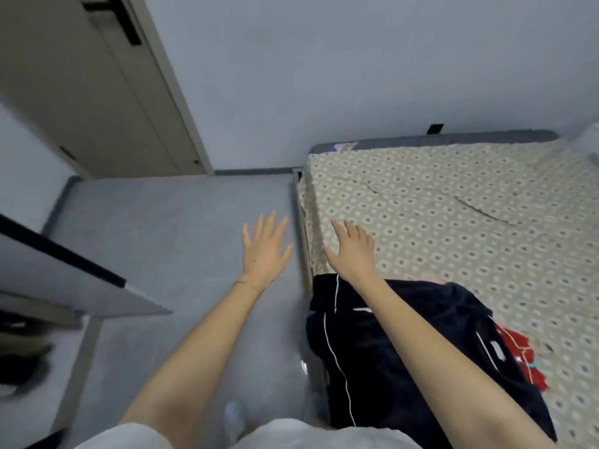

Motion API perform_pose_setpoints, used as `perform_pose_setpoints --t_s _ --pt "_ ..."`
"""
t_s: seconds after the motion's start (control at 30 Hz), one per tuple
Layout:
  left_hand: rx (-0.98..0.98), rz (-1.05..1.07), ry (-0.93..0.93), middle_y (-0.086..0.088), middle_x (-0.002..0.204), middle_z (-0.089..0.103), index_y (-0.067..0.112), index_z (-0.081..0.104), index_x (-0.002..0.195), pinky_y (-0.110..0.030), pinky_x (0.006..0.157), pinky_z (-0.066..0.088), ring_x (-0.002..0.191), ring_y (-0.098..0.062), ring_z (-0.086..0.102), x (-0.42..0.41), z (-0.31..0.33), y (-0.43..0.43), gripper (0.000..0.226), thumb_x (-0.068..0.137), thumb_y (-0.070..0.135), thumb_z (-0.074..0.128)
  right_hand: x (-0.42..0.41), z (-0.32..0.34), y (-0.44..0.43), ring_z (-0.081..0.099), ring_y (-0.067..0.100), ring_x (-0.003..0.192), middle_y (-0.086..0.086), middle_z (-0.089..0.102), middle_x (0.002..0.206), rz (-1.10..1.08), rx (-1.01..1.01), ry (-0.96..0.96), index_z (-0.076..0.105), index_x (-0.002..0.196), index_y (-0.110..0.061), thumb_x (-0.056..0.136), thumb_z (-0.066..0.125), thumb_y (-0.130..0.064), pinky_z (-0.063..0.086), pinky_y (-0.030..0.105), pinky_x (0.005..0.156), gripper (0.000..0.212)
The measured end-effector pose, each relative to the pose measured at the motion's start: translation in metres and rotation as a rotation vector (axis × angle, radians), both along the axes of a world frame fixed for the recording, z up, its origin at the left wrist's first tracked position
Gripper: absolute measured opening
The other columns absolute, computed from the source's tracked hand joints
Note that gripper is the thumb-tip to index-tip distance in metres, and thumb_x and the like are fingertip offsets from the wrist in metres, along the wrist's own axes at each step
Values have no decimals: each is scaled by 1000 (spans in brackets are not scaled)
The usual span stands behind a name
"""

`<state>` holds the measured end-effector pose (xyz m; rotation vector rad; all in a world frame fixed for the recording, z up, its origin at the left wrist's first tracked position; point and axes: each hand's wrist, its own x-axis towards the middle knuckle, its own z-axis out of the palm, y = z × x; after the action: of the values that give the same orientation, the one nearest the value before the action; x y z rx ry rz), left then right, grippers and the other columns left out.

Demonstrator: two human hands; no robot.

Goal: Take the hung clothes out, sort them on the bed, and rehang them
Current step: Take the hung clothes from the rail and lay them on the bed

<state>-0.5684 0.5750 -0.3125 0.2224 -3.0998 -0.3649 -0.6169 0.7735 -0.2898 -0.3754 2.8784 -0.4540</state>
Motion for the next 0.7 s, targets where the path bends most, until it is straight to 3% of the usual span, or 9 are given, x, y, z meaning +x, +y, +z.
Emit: perform_pose_setpoints --t_s 0.5,0.7 --pt "-69 666 63 0 166 10 30 13 158 -53 120 -5 153 -24 3 285 32 -326 64 102 49 38 174 33 -389 21 30 146 7 25 159 671 10 16 21 155 -26 99 44 -49 19 46 118 65" --pt "-107 833 44 -2 166 12 29 14 158 -57 119 4 153 -25 6 365 40 -415 67 101 50 41 241 53 -504 20 30 146 8 25 159 850 -49 66 21 155 -26 98 47 -47 18 44 118 66"
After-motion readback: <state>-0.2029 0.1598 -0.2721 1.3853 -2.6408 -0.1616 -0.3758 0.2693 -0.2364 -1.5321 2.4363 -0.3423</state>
